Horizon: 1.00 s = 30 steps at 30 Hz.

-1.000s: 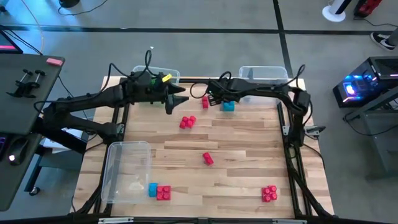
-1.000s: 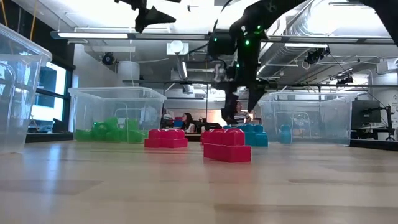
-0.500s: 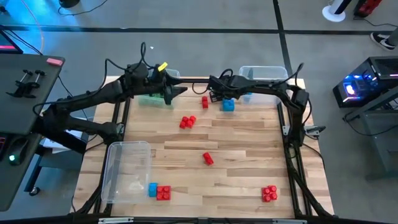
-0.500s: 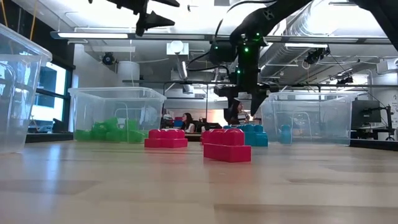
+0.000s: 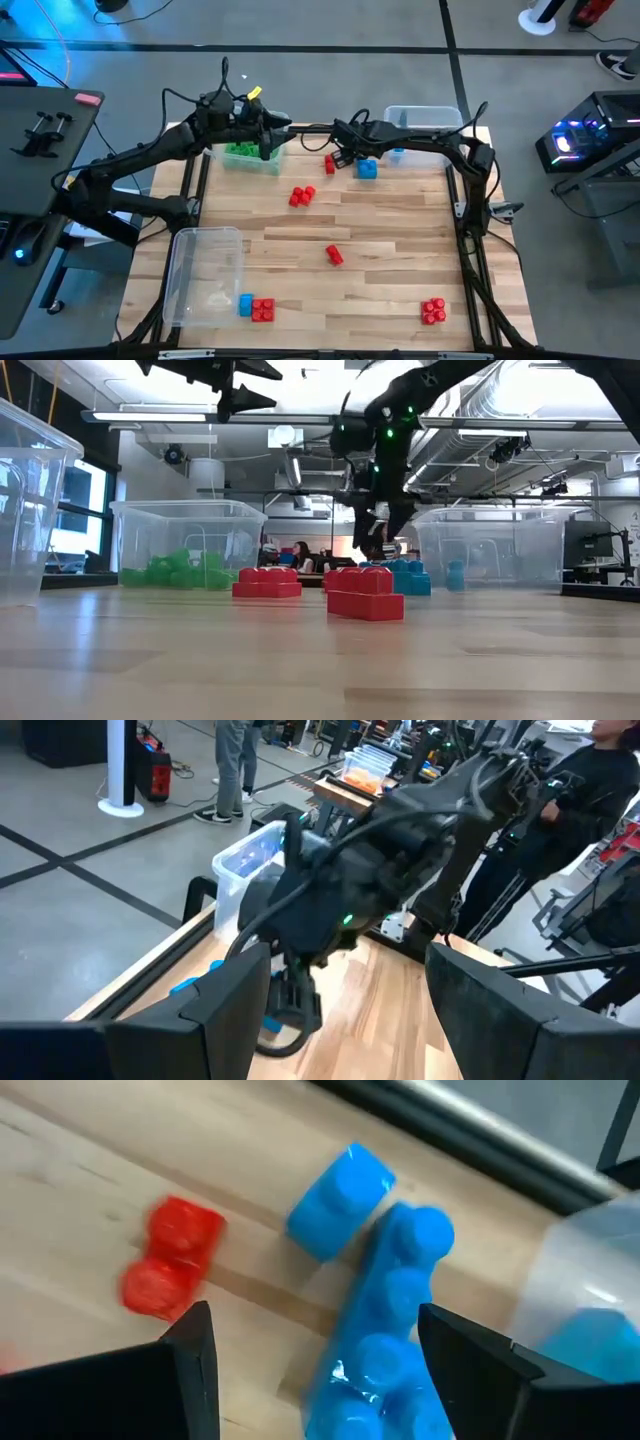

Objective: Sort blocks
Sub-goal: Put the blue game piece into the top right transparent bin

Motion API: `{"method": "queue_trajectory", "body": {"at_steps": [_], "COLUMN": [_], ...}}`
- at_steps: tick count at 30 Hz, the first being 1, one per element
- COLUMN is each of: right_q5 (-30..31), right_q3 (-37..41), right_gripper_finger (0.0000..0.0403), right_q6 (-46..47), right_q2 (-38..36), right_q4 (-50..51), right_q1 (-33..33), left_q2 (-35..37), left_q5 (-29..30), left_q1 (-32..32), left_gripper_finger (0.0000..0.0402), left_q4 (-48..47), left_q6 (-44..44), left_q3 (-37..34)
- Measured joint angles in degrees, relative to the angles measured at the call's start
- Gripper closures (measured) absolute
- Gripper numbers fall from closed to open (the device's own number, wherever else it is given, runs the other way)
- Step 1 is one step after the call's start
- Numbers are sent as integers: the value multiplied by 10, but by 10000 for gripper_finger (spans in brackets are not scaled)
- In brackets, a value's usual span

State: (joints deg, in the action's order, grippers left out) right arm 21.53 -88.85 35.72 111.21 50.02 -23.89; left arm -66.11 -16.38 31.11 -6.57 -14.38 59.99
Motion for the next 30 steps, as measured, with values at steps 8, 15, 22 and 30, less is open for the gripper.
{"method": "queue_trajectory", "body": {"at_steps": [8, 15, 22, 30], "right_q5": [18, -100, -111, -75], "right_q3": [-64, -50, -48, -49], "right_gripper_finger": [179, 179, 179, 186], "right_q6": [-156, -289, -378, -501], "right_q2": [-1, -1, 0, 23], "right_q4": [51, 74, 92, 131], "right_q1": [-4, -49, -68, -63], "left_q2": [0, 0, 0, 0], "left_q5": [-2, -2, -2, 4], "left_q1": [4, 4, 4, 4], "left_gripper_finger": [149, 149, 149, 149], "left_q4": [0, 0, 0, 3], "left_q6": [5, 10, 10, 10], "left_q3": [0, 0, 0, 0]}}
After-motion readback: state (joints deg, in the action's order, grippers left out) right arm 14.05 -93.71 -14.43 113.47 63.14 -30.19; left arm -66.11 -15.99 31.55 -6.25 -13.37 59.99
